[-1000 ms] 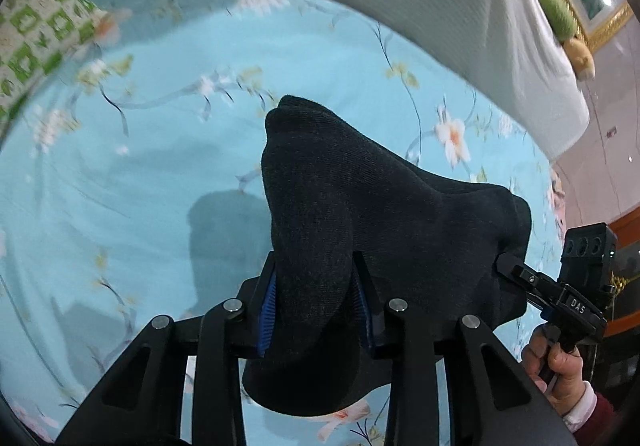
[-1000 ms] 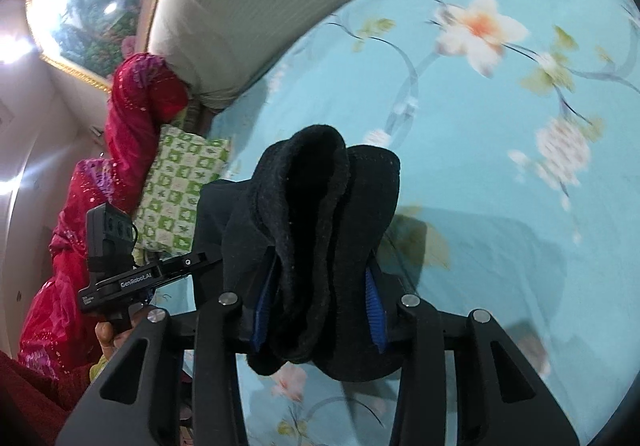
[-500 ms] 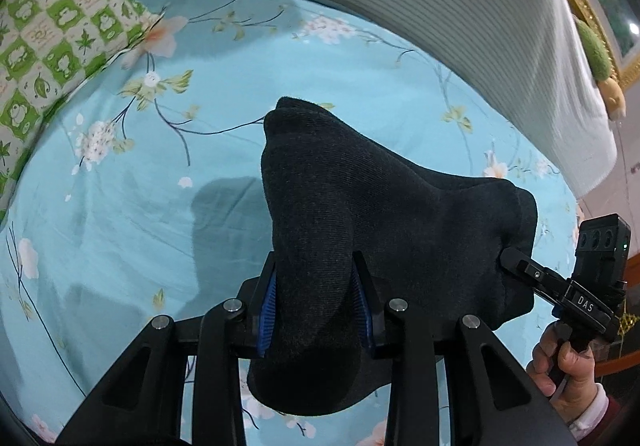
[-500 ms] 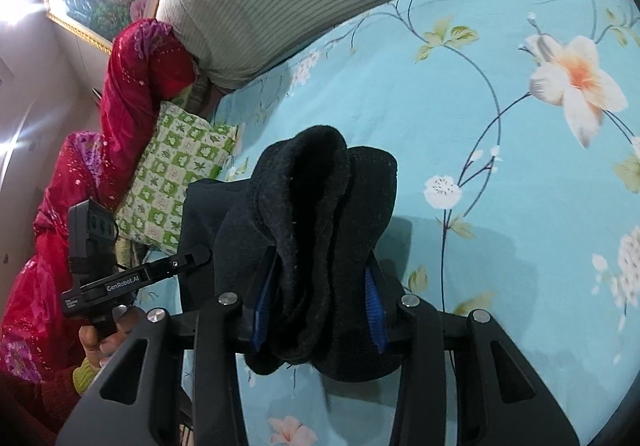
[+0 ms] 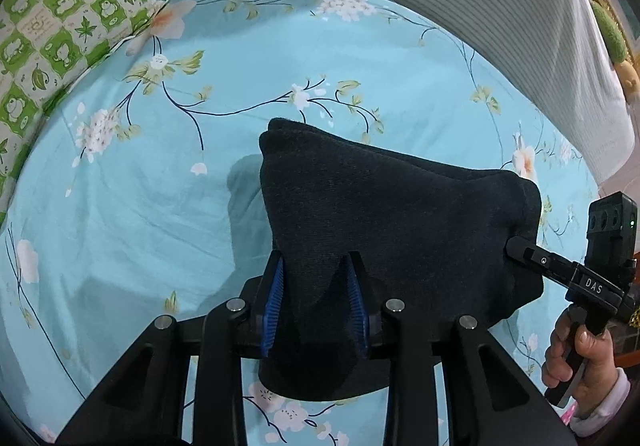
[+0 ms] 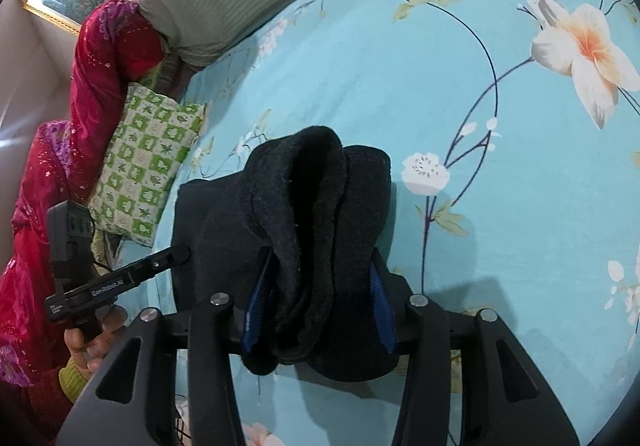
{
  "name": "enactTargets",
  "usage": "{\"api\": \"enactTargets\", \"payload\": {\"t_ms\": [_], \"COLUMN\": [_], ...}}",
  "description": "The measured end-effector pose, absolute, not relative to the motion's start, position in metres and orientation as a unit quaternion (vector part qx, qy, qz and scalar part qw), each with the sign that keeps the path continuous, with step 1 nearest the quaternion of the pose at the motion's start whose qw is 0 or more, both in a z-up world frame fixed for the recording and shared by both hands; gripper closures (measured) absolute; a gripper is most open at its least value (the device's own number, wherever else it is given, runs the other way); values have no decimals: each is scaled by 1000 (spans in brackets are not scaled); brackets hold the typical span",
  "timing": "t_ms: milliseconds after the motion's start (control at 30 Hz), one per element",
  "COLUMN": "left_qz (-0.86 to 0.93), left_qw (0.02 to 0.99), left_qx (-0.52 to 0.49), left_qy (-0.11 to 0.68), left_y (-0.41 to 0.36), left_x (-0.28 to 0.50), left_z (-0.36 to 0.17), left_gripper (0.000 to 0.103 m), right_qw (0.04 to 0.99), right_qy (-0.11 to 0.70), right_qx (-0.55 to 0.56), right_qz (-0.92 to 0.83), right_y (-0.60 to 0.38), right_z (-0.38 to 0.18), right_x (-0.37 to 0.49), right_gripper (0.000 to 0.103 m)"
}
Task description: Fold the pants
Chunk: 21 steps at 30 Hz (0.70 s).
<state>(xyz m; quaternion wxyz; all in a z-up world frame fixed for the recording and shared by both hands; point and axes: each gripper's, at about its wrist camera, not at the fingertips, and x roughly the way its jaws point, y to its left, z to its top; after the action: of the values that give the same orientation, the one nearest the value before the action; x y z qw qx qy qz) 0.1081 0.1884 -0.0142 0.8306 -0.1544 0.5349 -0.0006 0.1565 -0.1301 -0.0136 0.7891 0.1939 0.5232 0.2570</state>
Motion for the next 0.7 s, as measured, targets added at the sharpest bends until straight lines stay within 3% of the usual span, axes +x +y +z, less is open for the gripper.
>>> {"api": "enactTargets", "payload": {"t_ms": [233,467,700], "left_qz": [2,3,17], "left_qw": [830,826,829], "left_qx": [-143,-153,-155], "left_qy": [539,543,537], "left_y": [183,184,184], "left_x": [109,105,88], "left_z": [-18,-18,-11], "left_gripper": [65,47,39], "right_qw": [795,803,812], "right_qy": [525,523,513], "right_qx": [182,169,171], "right_qz": [245,230,220], "right_y": [-132,-131,-134], "right_z": [-14,-6,3], "right_x": [155,150,139], "right_gripper": [49,46,44]}}
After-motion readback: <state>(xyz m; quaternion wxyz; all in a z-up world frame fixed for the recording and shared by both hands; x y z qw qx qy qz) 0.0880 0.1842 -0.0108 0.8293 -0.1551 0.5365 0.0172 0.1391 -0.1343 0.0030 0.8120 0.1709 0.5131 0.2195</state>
